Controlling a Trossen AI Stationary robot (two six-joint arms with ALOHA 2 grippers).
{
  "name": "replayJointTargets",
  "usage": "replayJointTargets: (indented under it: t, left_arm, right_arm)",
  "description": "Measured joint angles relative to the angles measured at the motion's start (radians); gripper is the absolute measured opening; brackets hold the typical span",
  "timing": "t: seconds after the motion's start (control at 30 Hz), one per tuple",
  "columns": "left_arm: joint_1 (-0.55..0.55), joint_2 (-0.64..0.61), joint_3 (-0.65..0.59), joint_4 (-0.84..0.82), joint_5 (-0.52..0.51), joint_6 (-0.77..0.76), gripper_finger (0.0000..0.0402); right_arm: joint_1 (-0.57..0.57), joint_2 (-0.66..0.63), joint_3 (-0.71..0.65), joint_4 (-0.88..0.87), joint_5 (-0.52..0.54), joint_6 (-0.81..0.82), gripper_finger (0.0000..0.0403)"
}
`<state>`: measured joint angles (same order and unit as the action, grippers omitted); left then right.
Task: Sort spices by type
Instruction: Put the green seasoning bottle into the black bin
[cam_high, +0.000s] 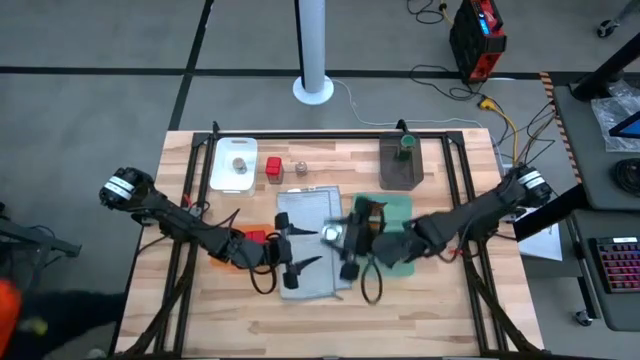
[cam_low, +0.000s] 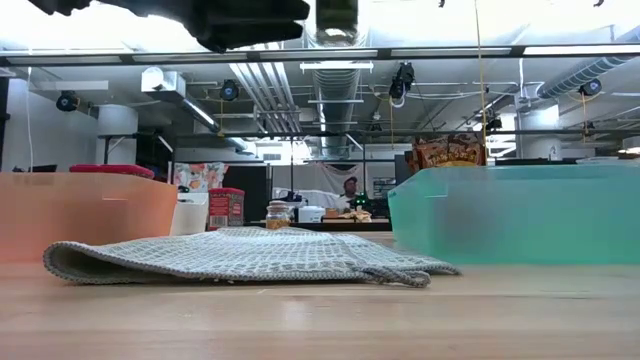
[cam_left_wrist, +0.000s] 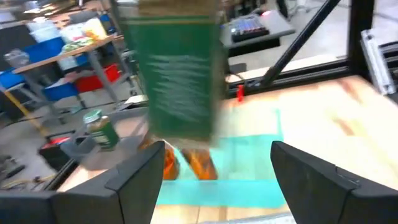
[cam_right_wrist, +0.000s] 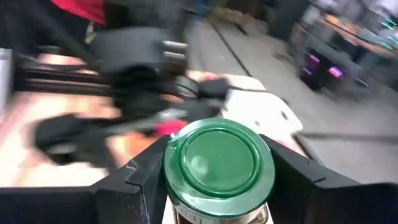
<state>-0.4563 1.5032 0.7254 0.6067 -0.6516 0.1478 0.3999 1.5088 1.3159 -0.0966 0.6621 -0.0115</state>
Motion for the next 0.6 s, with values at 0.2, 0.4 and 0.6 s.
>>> replayJointTargets:
  t: [0.2,0.4,0.6]
  left_arm:
    - [-0.001,0.000,0.000,-0.002,-0.140,-0.034,0.0276]
    - [-0.003,-0.002,0.000,-0.009,-0.149,-0.056,0.0276]
    - [-0.016,-0.005,0.000,-0.029,-0.151,-0.057,0.0276]
  right_arm:
    - [-0.123,-0.076,-0.003,-0.288,0.222,0.202,0.0195]
    - [-0.322,-0.106,-0.059,-0.606,0.311,0.591,0.0195]
    - [-0.454,-0.154,-0.217,-0.645,0.376,0.873,0.0195]
